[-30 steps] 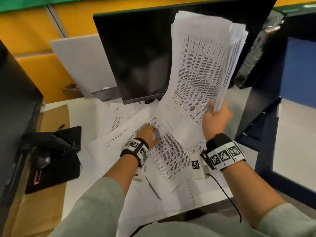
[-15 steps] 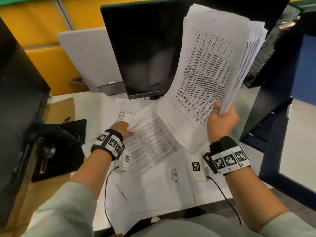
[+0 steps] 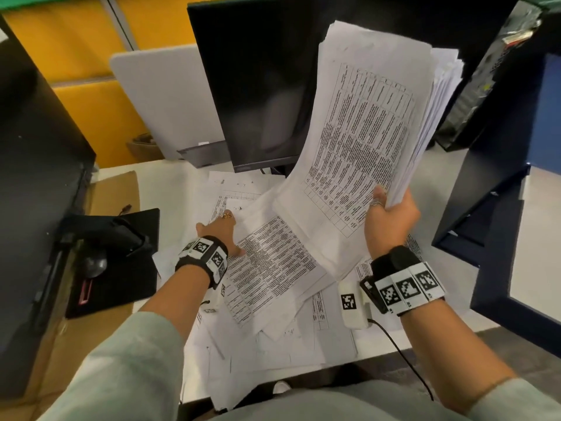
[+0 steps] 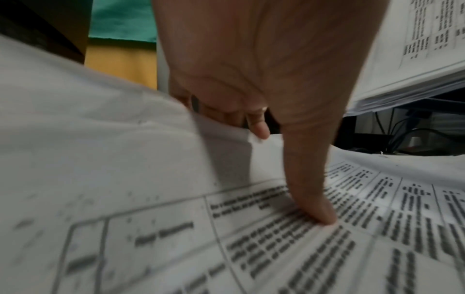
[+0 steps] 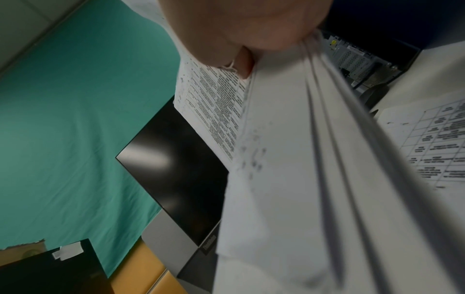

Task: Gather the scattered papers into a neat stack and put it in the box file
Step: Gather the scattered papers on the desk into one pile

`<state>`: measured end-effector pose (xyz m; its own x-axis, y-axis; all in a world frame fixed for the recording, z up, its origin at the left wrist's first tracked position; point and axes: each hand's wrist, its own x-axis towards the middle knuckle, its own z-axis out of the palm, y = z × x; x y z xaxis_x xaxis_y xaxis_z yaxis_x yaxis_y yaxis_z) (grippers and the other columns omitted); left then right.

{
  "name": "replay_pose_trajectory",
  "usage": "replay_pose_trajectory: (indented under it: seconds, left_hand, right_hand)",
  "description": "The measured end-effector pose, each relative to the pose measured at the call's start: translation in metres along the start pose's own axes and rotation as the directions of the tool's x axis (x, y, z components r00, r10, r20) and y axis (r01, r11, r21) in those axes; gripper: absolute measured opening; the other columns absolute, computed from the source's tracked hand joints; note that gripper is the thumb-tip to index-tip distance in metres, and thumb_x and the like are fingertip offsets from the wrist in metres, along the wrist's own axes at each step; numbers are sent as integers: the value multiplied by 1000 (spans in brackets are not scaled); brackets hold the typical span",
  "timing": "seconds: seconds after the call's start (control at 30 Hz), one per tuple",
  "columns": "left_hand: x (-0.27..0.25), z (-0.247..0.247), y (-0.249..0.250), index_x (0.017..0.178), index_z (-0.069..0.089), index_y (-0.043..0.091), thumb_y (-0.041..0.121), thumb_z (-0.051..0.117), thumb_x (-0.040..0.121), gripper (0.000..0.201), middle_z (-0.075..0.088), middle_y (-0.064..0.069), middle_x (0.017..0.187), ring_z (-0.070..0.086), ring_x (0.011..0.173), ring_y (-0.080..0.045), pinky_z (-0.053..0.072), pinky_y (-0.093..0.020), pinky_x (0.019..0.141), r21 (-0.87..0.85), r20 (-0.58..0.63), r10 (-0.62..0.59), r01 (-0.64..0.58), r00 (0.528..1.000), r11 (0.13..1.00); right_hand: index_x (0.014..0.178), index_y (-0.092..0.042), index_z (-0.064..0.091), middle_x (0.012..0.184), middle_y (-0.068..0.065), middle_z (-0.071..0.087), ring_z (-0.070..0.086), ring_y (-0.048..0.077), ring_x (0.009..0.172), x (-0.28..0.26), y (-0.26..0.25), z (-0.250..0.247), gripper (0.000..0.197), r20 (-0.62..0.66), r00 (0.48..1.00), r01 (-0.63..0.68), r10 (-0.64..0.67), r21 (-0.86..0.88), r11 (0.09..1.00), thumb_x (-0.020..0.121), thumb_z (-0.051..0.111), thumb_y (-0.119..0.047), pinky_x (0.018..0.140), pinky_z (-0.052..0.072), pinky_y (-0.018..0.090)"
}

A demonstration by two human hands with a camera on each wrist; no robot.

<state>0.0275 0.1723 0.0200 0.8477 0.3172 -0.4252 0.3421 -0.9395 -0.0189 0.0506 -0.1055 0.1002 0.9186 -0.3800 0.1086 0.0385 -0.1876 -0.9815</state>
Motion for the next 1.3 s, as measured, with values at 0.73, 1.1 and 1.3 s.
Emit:
replay_pose_trajectory:
  seconds: [0.73, 1.1, 1.3]
  left_hand:
    - [-90, 32, -15, 113, 57, -3, 34, 64, 85, 47, 61, -12, 107, 59, 103, -31, 46, -33, 90, -794, 101, -232, 220, 967, 567]
    - [-75, 36, 9, 135, 37, 0, 39, 81, 66, 91, 52, -17, 131, 54, 115, -32, 48, -35, 89, -641, 264, -333, 423, 905, 640]
    - [-67, 36, 17, 138, 34, 1, 33, 73, 76, 80, 47, -15, 137, 50, 121, -32, 45, -38, 98, -672, 316, -206, 372, 926, 640]
  right_hand:
    - [131, -3, 47, 80, -11, 52, 52, 1, 62, -3, 1, 10, 45, 40, 998, -51, 47, 113, 992, 87, 48, 8, 46, 42, 8]
    - [126, 3, 49, 76, -11, 50, 52, 0, 65, -8, 10, 0, 39, 141, 986, -107, 93, 93, 990, 87, 50, 8, 52, 47, 10]
    - [100, -8, 50, 73, -8, 49, 54, -3, 66, -7, 12, -7, 17, 143, 988, -62, 55, 45, 997, 88, 52, 5, 63, 48, 19]
